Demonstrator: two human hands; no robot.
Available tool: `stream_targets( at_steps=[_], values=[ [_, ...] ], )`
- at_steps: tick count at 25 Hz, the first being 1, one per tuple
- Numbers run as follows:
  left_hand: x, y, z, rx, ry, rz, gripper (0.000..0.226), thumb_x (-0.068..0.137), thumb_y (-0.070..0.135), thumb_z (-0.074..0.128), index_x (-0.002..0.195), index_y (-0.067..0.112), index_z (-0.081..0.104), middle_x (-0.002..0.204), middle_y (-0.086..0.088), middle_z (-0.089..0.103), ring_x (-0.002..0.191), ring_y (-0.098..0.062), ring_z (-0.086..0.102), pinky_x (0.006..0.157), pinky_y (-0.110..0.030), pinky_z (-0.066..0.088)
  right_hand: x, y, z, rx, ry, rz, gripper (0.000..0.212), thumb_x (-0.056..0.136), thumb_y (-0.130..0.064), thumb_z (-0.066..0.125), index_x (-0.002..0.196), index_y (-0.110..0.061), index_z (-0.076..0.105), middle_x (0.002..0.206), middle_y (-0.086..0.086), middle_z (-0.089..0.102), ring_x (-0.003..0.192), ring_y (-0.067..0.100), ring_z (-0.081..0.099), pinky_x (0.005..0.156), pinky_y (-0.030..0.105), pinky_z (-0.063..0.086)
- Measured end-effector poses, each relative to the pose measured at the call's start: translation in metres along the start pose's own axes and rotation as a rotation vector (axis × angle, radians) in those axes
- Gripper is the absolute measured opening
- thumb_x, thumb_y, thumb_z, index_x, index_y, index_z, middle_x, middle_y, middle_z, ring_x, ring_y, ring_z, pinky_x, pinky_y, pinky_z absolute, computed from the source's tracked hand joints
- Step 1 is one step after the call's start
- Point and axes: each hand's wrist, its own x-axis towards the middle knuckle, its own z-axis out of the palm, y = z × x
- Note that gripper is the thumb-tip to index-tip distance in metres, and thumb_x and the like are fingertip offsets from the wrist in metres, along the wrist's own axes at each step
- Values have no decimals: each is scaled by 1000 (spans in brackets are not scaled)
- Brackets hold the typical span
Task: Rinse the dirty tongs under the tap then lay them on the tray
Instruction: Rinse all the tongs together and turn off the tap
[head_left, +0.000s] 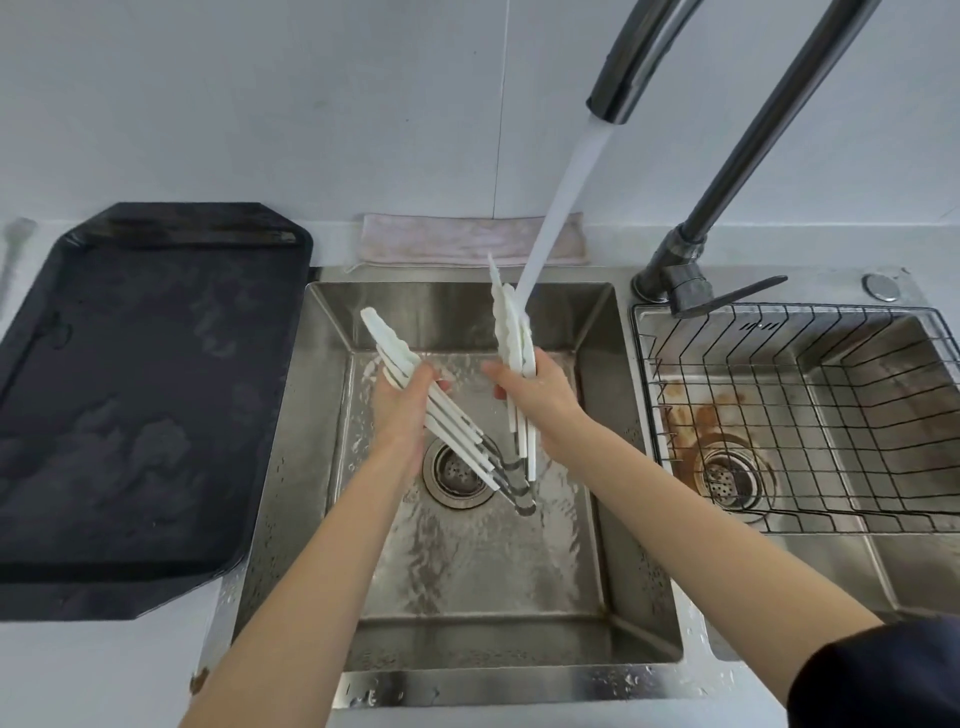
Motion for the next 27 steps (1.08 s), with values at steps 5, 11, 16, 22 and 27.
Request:
stream_targets(
  at_steps=[5, 11, 16, 22, 27],
  values=[
    [-2, 14, 15, 88, 49, 82, 18, 91, 15, 53, 74, 21, 49, 59, -3, 50, 38, -6, 51, 48, -25, 49, -4, 3, -28, -82, -120, -26, 47, 83, -40, 63, 121, -15, 50, 104, -1, 62, 98, 16, 59, 92, 33, 47],
    [-9, 30, 27, 65, 32, 57, 15, 87, 24, 61, 77, 22, 50, 59, -1, 50, 34, -5, 50, 45, -21, 49, -4, -3, -114, 151, 323, -64, 55, 91, -33, 53, 138, -7, 38, 94, -3, 61, 93, 14, 62, 82, 26, 50],
    [-13, 34, 37, 70, 26, 64, 15, 83, 29, 66, 87, 20, 54, 61, 1, 54, 37, -3, 53, 58, -28, 53, 9, -16, -151, 241, 519, -121, 56, 92, -30, 54, 141, -12, 34, 78, -7, 58, 65, 3, 53, 57, 17, 43],
    [-16, 39, 44, 111, 2, 67, 16, 84, 31, 65, 85, 20, 52, 63, 1, 55, 38, -2, 54, 53, -25, 53, 27, -22, -156, 269, 660, -156, 14, 96, -26, 46, 102, -15, 51, 71, -6, 57, 58, 1, 54, 55, 14, 44],
    [-13, 38, 47, 129, -8, 80, 17, 83, 31, 65, 79, 23, 50, 63, 1, 55, 35, 1, 53, 54, -24, 51, 32, -25, -152, 284, 718, -162, 12, 96, -23, 46, 96, -13, 52, 65, -6, 54, 54, 2, 52, 48, 9, 46]
  ],
)
